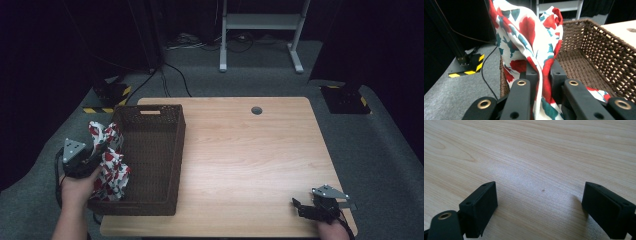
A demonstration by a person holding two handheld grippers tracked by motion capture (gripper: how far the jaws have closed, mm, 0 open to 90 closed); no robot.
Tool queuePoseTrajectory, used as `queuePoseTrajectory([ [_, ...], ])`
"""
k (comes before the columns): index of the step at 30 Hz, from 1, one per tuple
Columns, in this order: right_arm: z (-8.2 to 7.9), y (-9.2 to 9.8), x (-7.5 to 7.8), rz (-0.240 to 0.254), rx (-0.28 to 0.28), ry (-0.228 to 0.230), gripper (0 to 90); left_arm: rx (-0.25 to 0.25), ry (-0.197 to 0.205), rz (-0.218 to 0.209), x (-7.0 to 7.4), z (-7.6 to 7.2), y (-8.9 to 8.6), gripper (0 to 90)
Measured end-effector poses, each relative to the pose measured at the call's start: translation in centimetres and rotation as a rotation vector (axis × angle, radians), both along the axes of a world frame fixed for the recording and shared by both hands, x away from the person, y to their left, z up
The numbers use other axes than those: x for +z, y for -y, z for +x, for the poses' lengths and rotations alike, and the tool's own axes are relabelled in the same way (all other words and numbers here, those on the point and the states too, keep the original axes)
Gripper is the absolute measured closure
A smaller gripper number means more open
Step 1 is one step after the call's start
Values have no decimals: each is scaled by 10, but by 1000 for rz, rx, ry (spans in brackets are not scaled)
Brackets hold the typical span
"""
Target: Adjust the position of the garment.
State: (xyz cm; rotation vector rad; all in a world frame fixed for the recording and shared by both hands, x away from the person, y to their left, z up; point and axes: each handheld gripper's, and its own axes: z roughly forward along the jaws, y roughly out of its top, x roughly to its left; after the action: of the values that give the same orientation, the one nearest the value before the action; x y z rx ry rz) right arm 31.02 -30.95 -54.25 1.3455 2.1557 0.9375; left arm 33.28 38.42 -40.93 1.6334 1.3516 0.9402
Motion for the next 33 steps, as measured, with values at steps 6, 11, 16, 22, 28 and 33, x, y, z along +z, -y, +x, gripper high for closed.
queuePoseTrajectory([
  [6, 0, 0, 0, 0, 0, 0, 128, -3, -45, 22, -4, 16, 5, 813],
  [11, 0, 0, 0, 1, 0, 0, 128, -3, -79, 52, -5, 31, 12, 813],
  [16, 0, 0, 0, 1, 1, 0, 128, -8, -108, 62, -5, 46, 19, 813],
  [22, 0, 0, 0, 0, 2, 0, 128, -2, -159, 88, -10, 61, 26, 812],
  [28, 0, 0, 0, 0, 6, 1, 128, -16, -188, 130, -14, 68, 36, 810],
  [33, 0, 0, 0, 1, 6, -2, 128, -40, -213, 179, -15, 75, 50, 808],
])
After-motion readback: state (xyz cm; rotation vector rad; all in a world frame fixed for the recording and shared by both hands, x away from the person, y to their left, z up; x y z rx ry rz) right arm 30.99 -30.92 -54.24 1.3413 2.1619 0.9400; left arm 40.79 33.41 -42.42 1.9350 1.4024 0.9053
